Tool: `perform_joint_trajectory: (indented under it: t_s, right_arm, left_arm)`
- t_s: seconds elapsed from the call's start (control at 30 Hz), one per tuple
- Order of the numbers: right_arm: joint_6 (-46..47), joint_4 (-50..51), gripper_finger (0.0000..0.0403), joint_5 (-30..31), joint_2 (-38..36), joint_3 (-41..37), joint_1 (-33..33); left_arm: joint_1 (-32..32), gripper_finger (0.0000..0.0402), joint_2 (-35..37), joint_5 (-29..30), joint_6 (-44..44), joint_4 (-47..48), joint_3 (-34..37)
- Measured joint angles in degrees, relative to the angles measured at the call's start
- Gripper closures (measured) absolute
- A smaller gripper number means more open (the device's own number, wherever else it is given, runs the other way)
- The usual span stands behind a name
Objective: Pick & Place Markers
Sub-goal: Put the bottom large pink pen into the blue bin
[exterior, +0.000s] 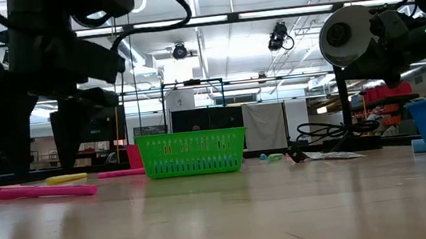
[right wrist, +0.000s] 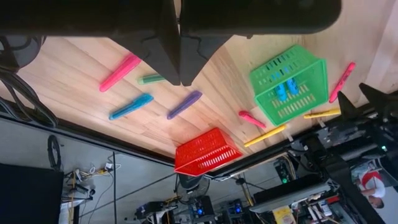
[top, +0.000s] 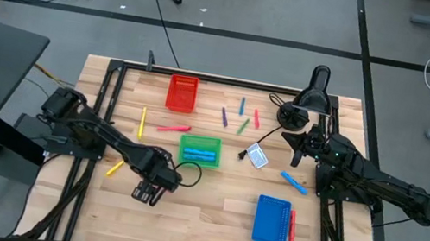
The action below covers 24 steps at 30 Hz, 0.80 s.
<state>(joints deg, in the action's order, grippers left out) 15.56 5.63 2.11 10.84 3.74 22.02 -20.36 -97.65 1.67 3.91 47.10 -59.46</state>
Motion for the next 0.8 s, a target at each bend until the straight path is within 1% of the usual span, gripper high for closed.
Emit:
perform_joint_trajectory:
  t_s: [0.43, 0.63, 0.7, 0.8]
  right_arm:
    - [0.01, 0.0, 0.0403, 0.0, 0.01, -0.01, 0.0]
    - [0.0, -0.01, 0.0403, -0.01, 0.0, 0.0, 0.0]
    - [0.0, 0.0, 0.0403, 0.0, 0.0, -0.01, 0.0]
    - [0.0, -0.02, 0.0403, -0.02, -0.01, -0.01, 0.0]
  left_arm:
    - [-0.52, 0.0159, -5.09, 0.51, 0.29, -2.87, -0.08]
    - [-0.54, 0.0161, -5.62, 0.74, 0.33, -2.98, -0.15]
    - [-0.85, 0.0172, -5.62, 0.74, 0.33, -3.03, -0.15]
    - [-1.51, 0.0208, -5.64, 0.88, 0.01, -3.29, -0.11]
